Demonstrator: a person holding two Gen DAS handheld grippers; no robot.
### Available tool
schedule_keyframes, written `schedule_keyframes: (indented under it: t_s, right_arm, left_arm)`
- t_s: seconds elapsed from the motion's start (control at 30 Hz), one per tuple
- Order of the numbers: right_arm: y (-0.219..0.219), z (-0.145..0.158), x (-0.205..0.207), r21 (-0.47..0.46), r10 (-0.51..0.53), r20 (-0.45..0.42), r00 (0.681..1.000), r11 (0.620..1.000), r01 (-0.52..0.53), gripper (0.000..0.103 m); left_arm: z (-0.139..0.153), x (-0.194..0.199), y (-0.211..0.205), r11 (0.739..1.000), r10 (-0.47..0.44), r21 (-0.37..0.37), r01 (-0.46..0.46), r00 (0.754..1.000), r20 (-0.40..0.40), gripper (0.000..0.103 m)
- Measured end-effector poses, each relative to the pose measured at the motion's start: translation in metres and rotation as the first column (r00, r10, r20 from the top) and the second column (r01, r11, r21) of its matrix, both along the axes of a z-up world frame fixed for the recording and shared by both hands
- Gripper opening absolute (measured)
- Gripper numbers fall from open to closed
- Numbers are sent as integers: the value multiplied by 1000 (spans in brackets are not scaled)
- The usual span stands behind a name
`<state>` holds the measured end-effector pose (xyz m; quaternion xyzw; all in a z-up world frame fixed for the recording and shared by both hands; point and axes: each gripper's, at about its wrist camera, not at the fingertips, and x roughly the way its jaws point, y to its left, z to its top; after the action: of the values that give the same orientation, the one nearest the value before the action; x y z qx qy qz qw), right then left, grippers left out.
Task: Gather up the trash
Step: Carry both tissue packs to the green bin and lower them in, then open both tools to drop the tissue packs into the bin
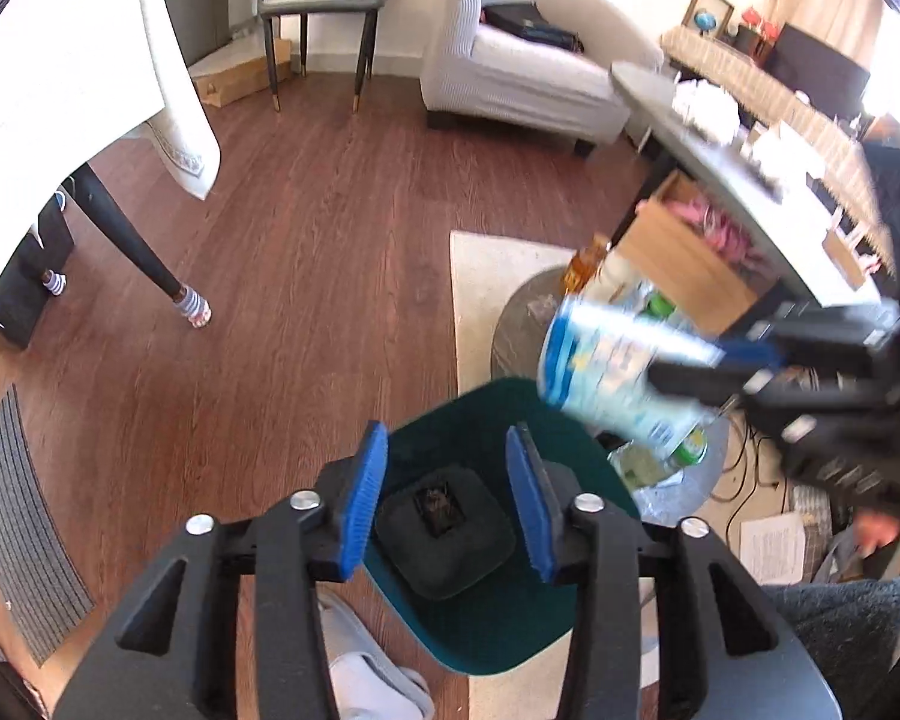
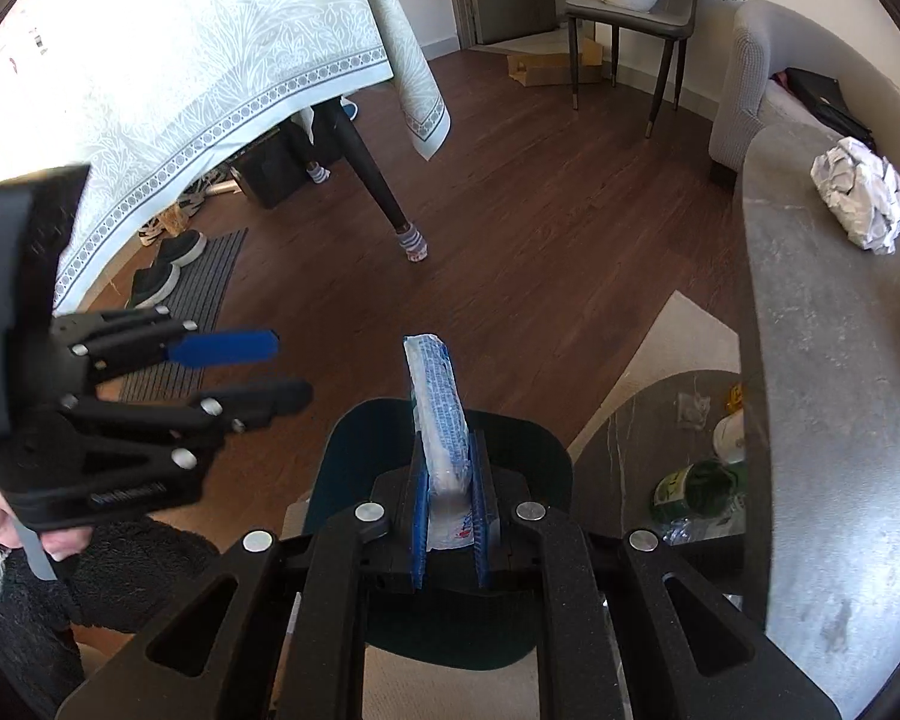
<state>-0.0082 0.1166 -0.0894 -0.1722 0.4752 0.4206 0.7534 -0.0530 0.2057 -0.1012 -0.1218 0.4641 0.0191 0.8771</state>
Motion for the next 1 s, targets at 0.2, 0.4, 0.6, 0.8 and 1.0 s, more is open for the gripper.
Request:
schedule_keyframes:
  t_s: [0.2,0.4,0.6,0.8,1.0]
  right_arm:
    - [12,-37,-6,-102,38,-49,998,994,-43,12]
    - [23,-62,-17,-179,89,-88,992,978,-104,12]
    - [29,-88,-32,-265,160,-137,978,945,-192,31]
    - [22,-98,-40,-307,188,-136,973,926,-222,38]
    - [14,-82,-41,-240,212,-125,969,941,-237,38]
  left_arm:
    - [34,1,10,998,48,-38,-45,995,88,34]
    - [71,3,8,998,51,-41,-45,983,175,29]
    - [93,3,3,997,49,-61,-36,973,223,29]
    - [104,9,-5,996,62,-73,-46,968,244,29]
    - [114,16,-13,997,60,-59,-46,961,268,31]
